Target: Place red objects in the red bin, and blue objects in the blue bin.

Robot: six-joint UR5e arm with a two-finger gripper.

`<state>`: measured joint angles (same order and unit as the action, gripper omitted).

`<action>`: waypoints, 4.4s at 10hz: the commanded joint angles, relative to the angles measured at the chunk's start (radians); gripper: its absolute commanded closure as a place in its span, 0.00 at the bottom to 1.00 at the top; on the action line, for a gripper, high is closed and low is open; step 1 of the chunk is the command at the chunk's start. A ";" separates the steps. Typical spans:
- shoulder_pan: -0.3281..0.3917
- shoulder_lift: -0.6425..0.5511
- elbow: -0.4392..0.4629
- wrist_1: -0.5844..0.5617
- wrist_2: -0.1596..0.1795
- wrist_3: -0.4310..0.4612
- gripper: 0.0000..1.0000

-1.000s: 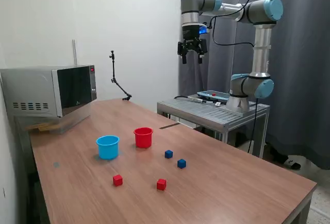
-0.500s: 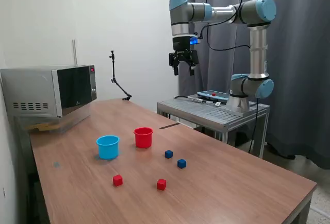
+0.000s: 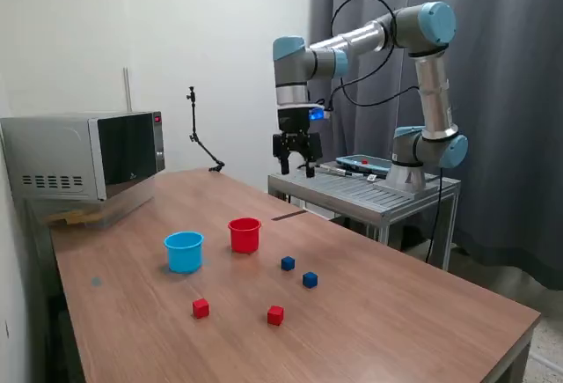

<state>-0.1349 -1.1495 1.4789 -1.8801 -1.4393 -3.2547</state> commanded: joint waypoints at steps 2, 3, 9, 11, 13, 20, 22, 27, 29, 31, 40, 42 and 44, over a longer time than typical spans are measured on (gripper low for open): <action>0.046 0.086 0.047 -0.071 0.002 0.056 0.00; 0.046 0.086 0.073 -0.115 0.005 0.058 0.00; 0.046 0.180 0.069 -0.223 -0.003 0.082 0.00; 0.043 0.220 0.069 -0.272 -0.015 0.084 0.00; 0.032 0.237 0.067 -0.274 -0.024 0.082 0.00; 0.011 0.318 0.067 -0.316 -0.024 0.079 0.00; 0.012 0.329 0.067 -0.323 -0.021 0.076 0.00; 0.014 0.329 0.066 -0.323 -0.023 -0.051 0.00; 0.014 0.330 0.069 -0.323 -0.024 -0.063 0.00; 0.011 0.330 0.064 -0.324 -0.024 -0.063 0.00; 0.009 0.358 0.024 -0.329 -0.029 -0.068 0.00; 0.009 0.360 0.026 -0.329 -0.038 -0.068 0.00; 0.008 0.360 0.027 -0.326 -0.039 -0.066 0.00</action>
<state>-0.1262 -0.7907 1.5054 -2.2077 -1.4772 -3.3214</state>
